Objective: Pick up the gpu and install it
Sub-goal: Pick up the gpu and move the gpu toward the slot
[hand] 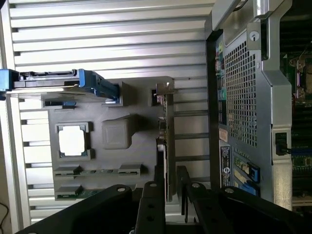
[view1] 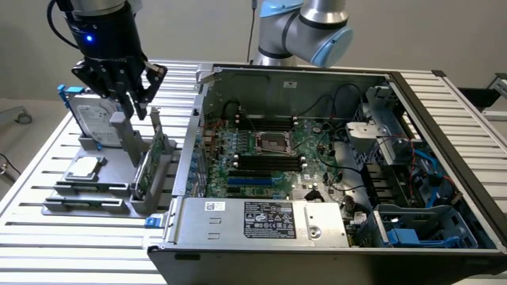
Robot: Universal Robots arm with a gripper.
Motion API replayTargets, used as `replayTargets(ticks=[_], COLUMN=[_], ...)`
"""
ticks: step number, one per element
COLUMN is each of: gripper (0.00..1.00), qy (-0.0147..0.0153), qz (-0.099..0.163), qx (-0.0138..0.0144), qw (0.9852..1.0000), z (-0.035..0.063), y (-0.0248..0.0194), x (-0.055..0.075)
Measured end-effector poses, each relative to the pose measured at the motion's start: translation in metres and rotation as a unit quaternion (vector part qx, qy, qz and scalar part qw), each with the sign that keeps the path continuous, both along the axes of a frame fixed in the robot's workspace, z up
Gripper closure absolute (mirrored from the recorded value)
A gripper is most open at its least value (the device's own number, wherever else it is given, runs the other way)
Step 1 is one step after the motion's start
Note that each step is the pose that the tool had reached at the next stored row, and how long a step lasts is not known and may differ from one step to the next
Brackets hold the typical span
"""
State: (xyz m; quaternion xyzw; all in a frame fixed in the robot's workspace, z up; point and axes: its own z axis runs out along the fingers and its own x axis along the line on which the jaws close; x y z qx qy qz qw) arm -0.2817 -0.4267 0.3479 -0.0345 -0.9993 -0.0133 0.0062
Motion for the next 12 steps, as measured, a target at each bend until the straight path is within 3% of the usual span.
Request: replayTargets(ticks=[2,3,12], gripper=[0.7,0.64,0.64], qy=[0.0,0.0,-0.0001], qz=[0.0,0.0,0.0], qx=[-0.0001,-0.0001,-0.0001], qw=[1.0,1.0,1.0], z=[-0.0023,-0.004,-0.0204], y=[-0.0003,-0.0007,-0.0061], x=[0.0,0.0,-0.002])
